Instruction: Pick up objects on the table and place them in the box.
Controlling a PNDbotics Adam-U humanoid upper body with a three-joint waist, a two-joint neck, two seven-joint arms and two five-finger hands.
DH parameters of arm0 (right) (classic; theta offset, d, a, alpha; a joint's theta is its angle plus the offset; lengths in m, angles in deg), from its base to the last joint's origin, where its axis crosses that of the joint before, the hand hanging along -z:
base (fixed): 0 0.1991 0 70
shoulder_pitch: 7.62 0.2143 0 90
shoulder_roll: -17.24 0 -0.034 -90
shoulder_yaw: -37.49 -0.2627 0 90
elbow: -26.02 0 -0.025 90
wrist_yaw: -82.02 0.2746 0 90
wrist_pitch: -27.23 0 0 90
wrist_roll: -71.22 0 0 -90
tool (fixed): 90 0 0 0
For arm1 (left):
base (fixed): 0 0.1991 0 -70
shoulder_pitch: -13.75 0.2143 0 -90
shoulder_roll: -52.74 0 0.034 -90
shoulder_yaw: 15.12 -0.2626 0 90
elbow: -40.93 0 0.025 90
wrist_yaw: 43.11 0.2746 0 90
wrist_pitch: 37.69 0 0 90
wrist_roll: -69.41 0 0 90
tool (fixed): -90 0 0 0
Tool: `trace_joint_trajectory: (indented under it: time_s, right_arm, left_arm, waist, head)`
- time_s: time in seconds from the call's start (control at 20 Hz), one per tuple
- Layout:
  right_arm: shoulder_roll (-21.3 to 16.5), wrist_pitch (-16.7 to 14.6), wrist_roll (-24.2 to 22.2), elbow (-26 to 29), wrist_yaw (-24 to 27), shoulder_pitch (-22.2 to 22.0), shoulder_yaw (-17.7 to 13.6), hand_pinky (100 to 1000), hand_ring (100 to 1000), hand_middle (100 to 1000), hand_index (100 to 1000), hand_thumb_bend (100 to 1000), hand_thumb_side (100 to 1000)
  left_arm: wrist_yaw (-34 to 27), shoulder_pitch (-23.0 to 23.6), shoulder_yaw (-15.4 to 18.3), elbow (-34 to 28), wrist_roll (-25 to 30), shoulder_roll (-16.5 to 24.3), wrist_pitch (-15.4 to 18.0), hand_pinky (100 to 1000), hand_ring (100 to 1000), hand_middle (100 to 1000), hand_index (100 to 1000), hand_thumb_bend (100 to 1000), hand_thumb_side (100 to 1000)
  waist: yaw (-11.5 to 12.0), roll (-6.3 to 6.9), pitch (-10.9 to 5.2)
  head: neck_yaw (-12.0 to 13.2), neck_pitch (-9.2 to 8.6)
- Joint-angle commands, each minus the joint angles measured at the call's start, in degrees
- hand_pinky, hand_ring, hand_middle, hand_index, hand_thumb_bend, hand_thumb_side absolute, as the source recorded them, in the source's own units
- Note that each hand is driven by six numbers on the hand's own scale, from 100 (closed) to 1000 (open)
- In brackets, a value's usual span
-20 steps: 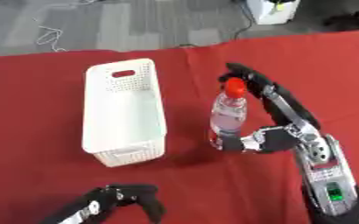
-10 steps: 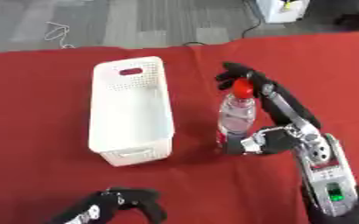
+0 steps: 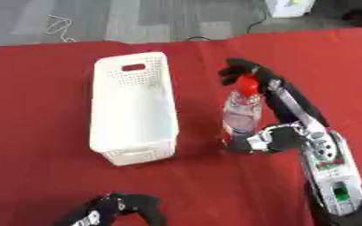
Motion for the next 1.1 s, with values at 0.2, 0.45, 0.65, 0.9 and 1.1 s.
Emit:
trace_joint_trajectory:
  time_s: [0.2,0.45,0.65,0.9,1.1]
  right_arm:
    - [-1.57,0.17,1.21,2.41,1.44,0.53,-0.06,859,732,739,910,1000,541]
    - [-2.64,0.84,1.91,0.68,2.07,-0.74,0.05,836,702,704,905,1000,541]
    - [-3.39,0.96,2.36,-1.84,2.98,-1.76,-0.19,817,684,684,900,1000,541]
    - [-3.92,0.82,3.10,-4.66,3.90,-2.56,-0.50,799,667,666,894,1000,530]
    - [-4.06,0.60,3.69,-6.51,4.07,-2.83,-0.67,795,664,663,892,1000,541]
  left_arm:
    - [1.43,-0.15,0.06,-1.04,4.87,-0.40,5.19,705,731,602,936,214,829]
    - [1.89,0.17,0.16,-1.00,5.15,-0.50,5.65,705,726,600,933,211,833]
    - [2.13,0.38,0.24,-1.02,5.31,-0.60,5.96,705,723,599,929,209,834]
    - [2.19,0.51,0.27,-1.12,5.42,-0.69,6.24,705,721,598,928,211,832]
    - [2.18,0.55,0.29,-1.16,5.49,-0.72,6.33,708,720,598,927,208,833]
  waist:
    - [-0.23,0.14,-0.50]
    - [-0.95,0.46,-0.43]
    - [-1.28,0.73,-0.43]
    - [-1.53,0.95,-0.51]
    - [-1.44,0.98,-0.53]
  head:
    - [-1.19,0.23]
    - [-1.68,0.90]
    - [-1.89,1.32]
    - [-2.04,1.66]
    - [-2.06,1.65]
